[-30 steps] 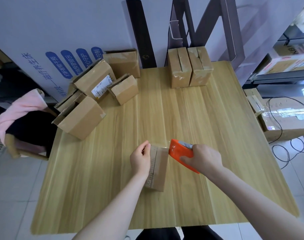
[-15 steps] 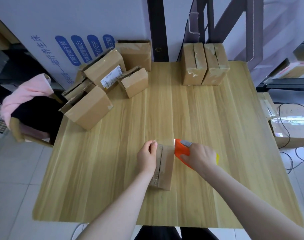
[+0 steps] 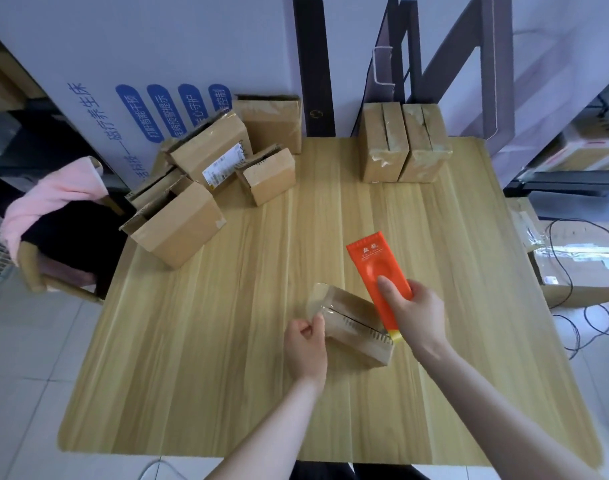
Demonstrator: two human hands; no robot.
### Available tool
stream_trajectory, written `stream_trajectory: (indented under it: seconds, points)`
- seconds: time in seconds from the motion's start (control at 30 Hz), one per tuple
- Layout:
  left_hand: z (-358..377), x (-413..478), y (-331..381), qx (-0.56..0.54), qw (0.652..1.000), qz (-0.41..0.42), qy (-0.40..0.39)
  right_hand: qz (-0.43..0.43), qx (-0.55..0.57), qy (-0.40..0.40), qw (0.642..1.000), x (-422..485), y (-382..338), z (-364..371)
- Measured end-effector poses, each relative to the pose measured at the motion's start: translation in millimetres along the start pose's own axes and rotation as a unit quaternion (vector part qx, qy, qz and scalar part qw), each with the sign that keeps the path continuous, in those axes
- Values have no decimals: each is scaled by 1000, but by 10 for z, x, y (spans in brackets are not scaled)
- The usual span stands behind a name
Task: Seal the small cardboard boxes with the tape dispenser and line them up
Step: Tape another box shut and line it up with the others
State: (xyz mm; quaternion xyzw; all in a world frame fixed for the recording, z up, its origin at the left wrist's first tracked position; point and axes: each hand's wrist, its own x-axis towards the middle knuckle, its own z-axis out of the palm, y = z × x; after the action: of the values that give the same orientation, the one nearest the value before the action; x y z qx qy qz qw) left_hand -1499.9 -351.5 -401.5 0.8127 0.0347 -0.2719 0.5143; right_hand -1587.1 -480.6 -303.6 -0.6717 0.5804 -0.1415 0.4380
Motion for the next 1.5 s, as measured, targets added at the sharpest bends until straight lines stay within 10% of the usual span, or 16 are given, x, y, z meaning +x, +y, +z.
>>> stream_trajectory:
  seconds: [0.27, 0.47, 0.83, 1.5]
  points:
    - [-21, 597, 523, 241, 939, 237, -65, -58, -139, -25, 988, -122, -66, 124]
    - [1, 689, 711, 414, 867, 240, -139, -66, -131, -18, 989, -176, -28, 142]
    - [154, 655, 419, 72, 955, 81, -277, 1, 21, -29, 999, -68, 14, -35]
    - [309, 923, 199, -59, 936, -167, -306, 32, 90, -4, 995, -112, 41, 17]
